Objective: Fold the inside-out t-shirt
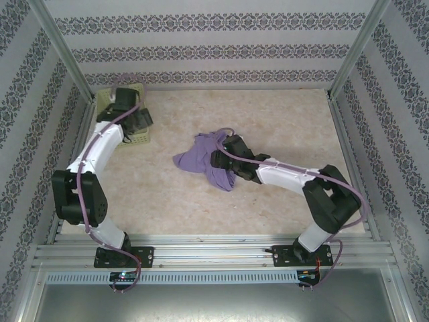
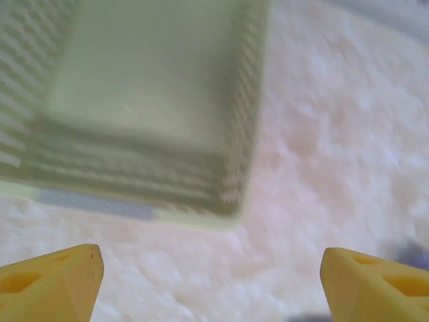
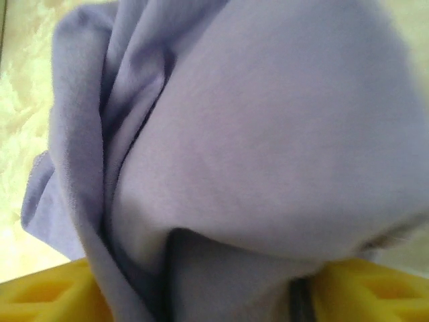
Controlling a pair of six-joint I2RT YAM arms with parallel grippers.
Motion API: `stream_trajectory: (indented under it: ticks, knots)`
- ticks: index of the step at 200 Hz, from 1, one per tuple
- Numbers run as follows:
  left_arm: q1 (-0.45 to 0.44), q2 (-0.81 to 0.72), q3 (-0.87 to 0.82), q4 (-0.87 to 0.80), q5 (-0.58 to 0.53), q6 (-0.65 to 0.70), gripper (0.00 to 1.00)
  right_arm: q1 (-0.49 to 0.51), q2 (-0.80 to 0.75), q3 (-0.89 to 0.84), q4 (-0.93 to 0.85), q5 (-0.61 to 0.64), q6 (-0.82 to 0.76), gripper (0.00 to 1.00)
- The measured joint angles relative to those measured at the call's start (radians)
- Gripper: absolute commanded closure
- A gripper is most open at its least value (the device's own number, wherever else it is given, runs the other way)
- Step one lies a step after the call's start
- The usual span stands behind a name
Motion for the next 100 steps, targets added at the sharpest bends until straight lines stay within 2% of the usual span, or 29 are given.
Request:
stream_trajectory:
  ticks: [34,52,73,100]
  knots:
    - [-0.221,-0.011,-0.14,0.039,0.061,-0.004,0.19,-0.011,-0.203,-0.082,-0.057,0.012,-0.026,0.23]
    - [-0.315,-0.011,-0.204,0.08,0.113,-0.011,0.19,-0.028,-0.259,-0.135,-0.069,0.0,-0.026,0.24]
    - [-0.362,0.005,-0.249,0.12,0.152,-0.027,0.2,-0.04,-0.266,-0.193,-0.076,-0.014,-0.024,0.26]
    - [-0.375,0.066,-0.274,0.201,0.199,-0.05,0.28,-0.053,-0.24,-0.213,-0.071,-0.048,-0.018,0.28]
